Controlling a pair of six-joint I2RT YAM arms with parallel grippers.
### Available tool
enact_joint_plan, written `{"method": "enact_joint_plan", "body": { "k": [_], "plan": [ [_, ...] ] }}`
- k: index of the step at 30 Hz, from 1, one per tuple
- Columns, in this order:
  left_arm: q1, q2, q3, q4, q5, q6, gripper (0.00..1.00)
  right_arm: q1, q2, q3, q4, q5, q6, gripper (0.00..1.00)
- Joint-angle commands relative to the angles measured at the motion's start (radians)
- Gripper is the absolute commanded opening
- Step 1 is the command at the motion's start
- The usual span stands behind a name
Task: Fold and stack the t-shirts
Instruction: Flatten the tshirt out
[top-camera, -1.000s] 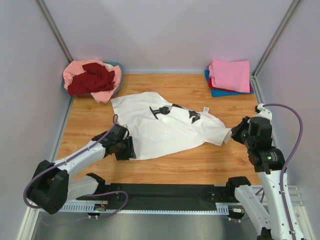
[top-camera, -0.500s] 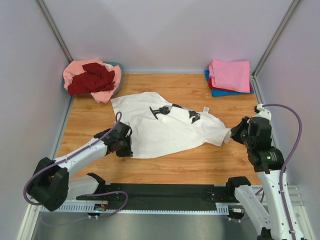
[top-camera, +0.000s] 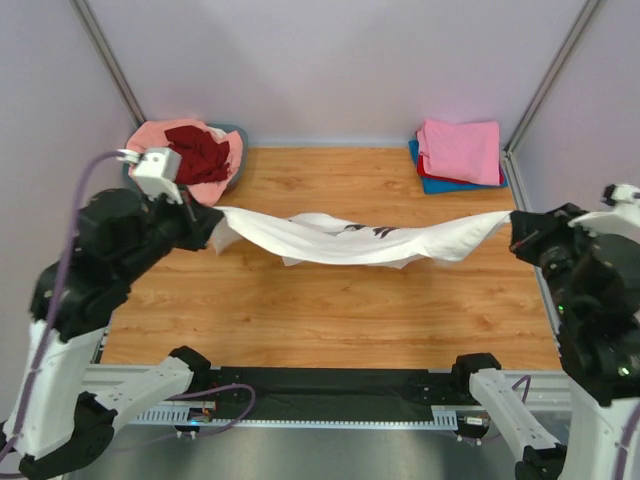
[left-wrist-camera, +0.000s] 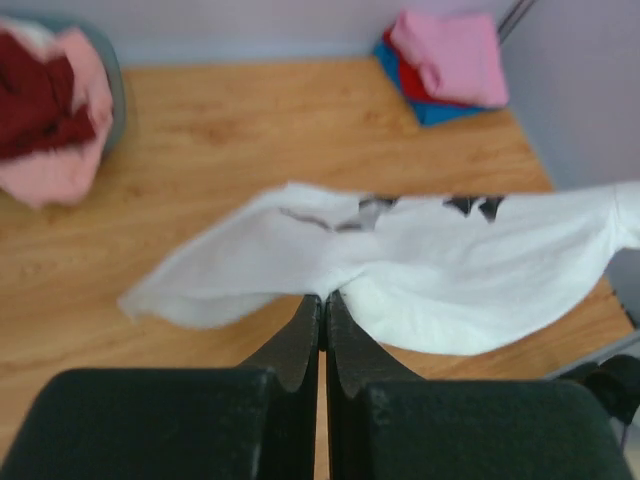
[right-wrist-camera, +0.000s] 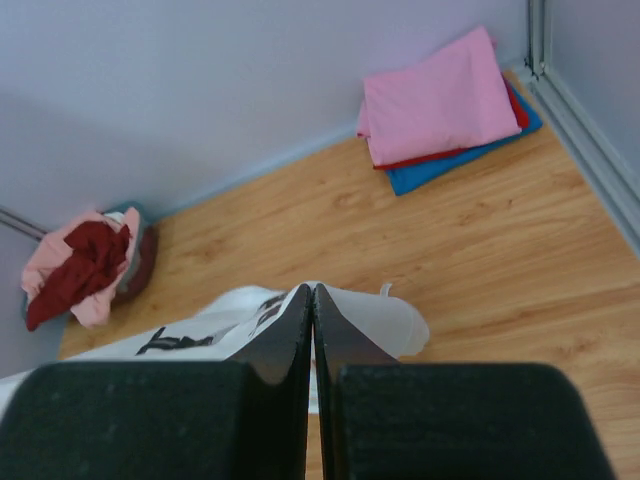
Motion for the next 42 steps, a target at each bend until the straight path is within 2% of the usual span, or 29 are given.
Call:
{"method": "enact_joint_plan", "body": {
  "k": [1, 2, 3, 4, 7, 11, 14, 15, 19, 23, 25, 26, 28, 30, 31, 32, 33, 34, 35, 36, 37, 38, 40, 41, 42],
  "plan": [
    [0.000, 0.034, 0.294, -0.182, -0.014, 0.174, 0.00, -0.003, 0.018, 0.308, -0.080, 0.068, -0.046, 0.00],
    [-0.002, 0.060, 0.427, -0.199, -0.010, 0.190, 0.00, -0.003, 0.033, 0.368, -0.099, 0.089, -0.050, 0.01],
    [-0.002, 0.071, 0.489, -0.225, 0.001, 0.201, 0.00, -0.002, 0.040, 0.422, -0.105, 0.100, -0.055, 0.00],
    [-0.002, 0.077, 0.541, -0.230, 0.013, 0.222, 0.00, -0.002, 0.040, 0.515, -0.105, 0.128, -0.060, 0.00],
    [-0.002, 0.059, 0.655, -0.194, 0.068, 0.248, 0.00, -0.003, 0.003, 0.588, -0.062, 0.183, -0.082, 0.00],
    [-0.002, -0.085, 0.587, -0.037, 0.099, 0.268, 0.00, 0.001, -0.063, 0.617, 0.034, 0.200, -0.127, 0.00],
    [0.000, -0.134, 0.520, 0.061, 0.084, 0.285, 0.00, 0.023, -0.037, 0.642, 0.085, 0.185, -0.170, 0.00],
    [-0.002, -0.127, 0.528, 0.063, 0.026, 0.302, 0.00, 0.049, -0.022, 0.651, 0.102, 0.188, -0.200, 0.00],
    [-0.002, -0.035, 0.540, 0.041, -0.095, 0.307, 0.00, 0.080, 0.098, 0.663, 0.145, 0.214, -0.238, 0.00],
    [0.000, 0.149, 0.544, -0.048, -0.272, 0.262, 0.00, 0.080, 0.352, 0.656, 0.151, 0.142, -0.218, 0.00],
    [0.033, 0.203, 0.508, -0.046, -0.277, 0.233, 0.00, 0.080, 0.446, 0.622, 0.160, 0.091, -0.190, 0.00],
    [0.065, 0.253, 0.464, -0.045, -0.216, 0.209, 0.00, 0.080, 0.530, 0.610, 0.165, 0.077, -0.179, 0.00],
    [0.130, 0.290, 0.403, -0.034, -0.133, 0.149, 0.00, 0.080, 0.602, 0.523, 0.177, 0.018, -0.140, 0.00],
    [0.153, 0.300, 0.278, 0.024, -0.078, 0.143, 0.00, 0.080, 0.606, 0.425, 0.211, -0.077, -0.115, 0.00],
    [0.153, 0.282, 0.234, 0.047, -0.064, 0.153, 0.00, 0.080, 0.580, 0.290, 0.235, -0.246, -0.097, 0.00],
    [0.153, 0.272, 0.151, 0.082, -0.057, 0.161, 0.00, 0.081, 0.558, 0.215, 0.296, -0.331, -0.084, 0.00],
    [0.153, 0.266, 0.116, 0.087, -0.059, 0.167, 0.00, 0.083, 0.534, 0.136, 0.336, -0.487, -0.063, 0.05],
    [0.155, 0.265, 0.088, 0.086, -0.070, 0.173, 0.00, 0.092, 0.479, 0.039, 0.376, -0.548, -0.041, 0.13],
    [0.156, 0.269, 0.042, 0.068, -0.091, 0.179, 0.00, 0.130, 0.453, -0.119, 0.445, -0.593, 0.001, 0.25],
    [0.156, 0.269, 0.019, 0.063, -0.097, 0.184, 0.00, 0.164, 0.426, -0.206, 0.473, -0.625, 0.012, 0.36],
    [0.158, 0.262, -0.009, 0.061, -0.100, 0.192, 0.00, 0.208, 0.376, -0.272, 0.490, -0.628, 0.020, 0.49],
    [0.161, 0.255, -0.065, 0.066, -0.105, 0.196, 0.00, 0.318, 0.351, -0.391, 0.502, -0.609, 0.040, 0.53],
    [0.170, 0.237, -0.116, 0.073, -0.114, 0.202, 0.00, 0.467, 0.289, -0.485, 0.527, -0.528, 0.066, 0.58],
    [0.176, 0.231, -0.156, 0.080, -0.123, 0.205, 0.00, 0.623, 0.276, -0.554, 0.539, -0.494, 0.103, 0.59],
    [0.184, 0.228, -0.173, 0.081, -0.125, 0.212, 0.00, 0.705, 0.267, -0.580, 0.553, -0.466, 0.126, 0.59]
  ]
}}
